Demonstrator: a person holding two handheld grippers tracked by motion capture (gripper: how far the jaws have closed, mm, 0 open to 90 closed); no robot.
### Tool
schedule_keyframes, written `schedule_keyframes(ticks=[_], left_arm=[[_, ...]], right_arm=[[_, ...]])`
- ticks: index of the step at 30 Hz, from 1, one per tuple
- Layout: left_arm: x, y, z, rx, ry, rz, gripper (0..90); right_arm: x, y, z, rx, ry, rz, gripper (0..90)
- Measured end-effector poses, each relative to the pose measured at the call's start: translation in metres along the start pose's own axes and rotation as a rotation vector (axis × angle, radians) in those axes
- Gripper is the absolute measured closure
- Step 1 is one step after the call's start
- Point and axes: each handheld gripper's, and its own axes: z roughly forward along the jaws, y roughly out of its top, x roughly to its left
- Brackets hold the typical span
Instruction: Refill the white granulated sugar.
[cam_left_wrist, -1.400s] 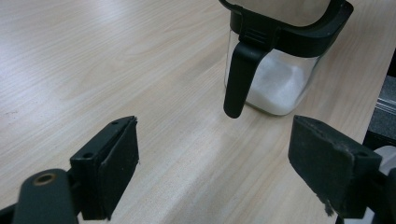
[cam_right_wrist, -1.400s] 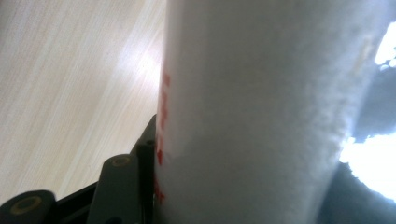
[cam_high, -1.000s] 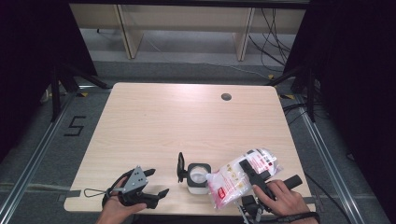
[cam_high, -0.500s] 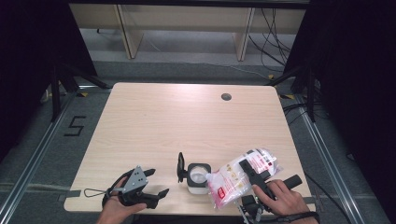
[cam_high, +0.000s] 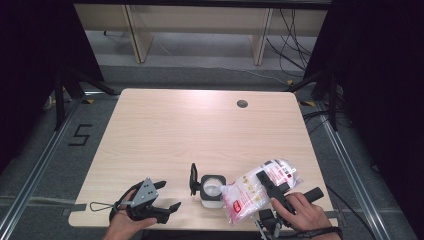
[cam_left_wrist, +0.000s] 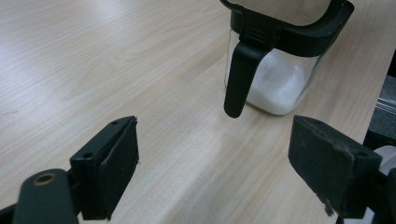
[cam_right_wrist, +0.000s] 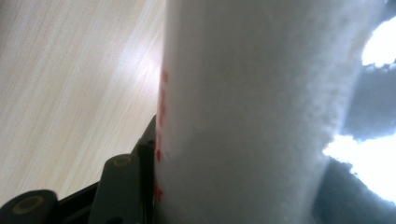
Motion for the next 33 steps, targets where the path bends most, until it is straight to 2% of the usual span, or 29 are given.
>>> schedule_keyframes(ticks=[3, 6, 11, 12, 13, 14, 15, 16, 22, 25, 26, 28, 30, 32, 33], left_arm=[[0.0005, 0.0003, -0.0003, -0.002, 0.006, 0.012, 15.9], [-0.0002, 0.0000, -0.0001, -0.002, 0.003, 0.000, 15.9], [-0.0003, 0.0000, 0.0000, -0.002, 0.003, 0.003, 15.9], [0.0008, 0.0004, -0.0001, -0.001, 0.000, 0.017, 15.9], [-0.0001, 0.0000, 0.0000, 0.001, 0.000, -0.002, 15.9], [0.0004, 0.0002, 0.0000, -0.001, 0.001, 0.011, 15.9], [-0.0005, -0.0001, 0.0000, -0.002, 0.004, -0.001, 15.9], [0.0000, 0.0002, -0.0001, -0.003, 0.006, 0.008, 15.9], [-0.0003, 0.0000, 0.0000, -0.002, 0.004, 0.000, 15.9], [0.0001, 0.0002, -0.0002, -0.003, 0.005, 0.009, 15.9], [-0.0004, 0.0000, 0.0000, -0.002, 0.003, 0.000, 15.9], [0.0017, 0.0008, -0.0003, 0.002, -0.002, 0.031, 15.9], [-0.0005, 0.0000, 0.0000, -0.002, 0.004, 0.000, 15.9], [0.0000, 0.0001, 0.0000, -0.001, 0.001, 0.003, 15.9], [0.0010, 0.0004, -0.0002, 0.002, -0.001, 0.019, 15.9]], right_arm=[[-0.0004, 0.0003, -0.0003, 0.004, -0.006, 0.001, 48.8], [0.0003, 0.0000, -0.0003, 0.002, 0.001, 0.008, 48.8], [-0.0027, 0.0000, -0.0004, -0.005, -0.011, -0.024, 48.9], [-0.0040, 0.0000, -0.0003, -0.010, -0.018, -0.035, 48.8], [-0.0038, -0.0001, -0.0004, -0.009, -0.018, -0.030, 48.9], [-0.0040, -0.0001, -0.0005, -0.008, -0.019, -0.032, 48.9], [-0.0042, -0.0001, -0.0010, -0.006, -0.013, -0.030, 48.9], [-0.0046, -0.0002, -0.0010, -0.008, -0.015, -0.035, 48.9], [-0.0035, 0.0001, -0.0003, -0.011, -0.017, -0.032, 48.9], [-0.0029, 0.0005, -0.0006, -0.002, -0.009, -0.029, 49.0], [-0.0018, 0.0011, -0.0011, 0.005, -0.010, -0.011, 49.0], [-0.0027, 0.0012, -0.0010, 0.005, -0.009, -0.027, 49.0], [-0.0025, 0.0014, -0.0014, 0.007, -0.009, -0.023, 49.1], [-0.0021, 0.0014, -0.0017, 0.010, -0.009, -0.017, 49.0], [-0.0024, 0.0015, -0.0015, 0.009, -0.008, -0.020, 49.1]])
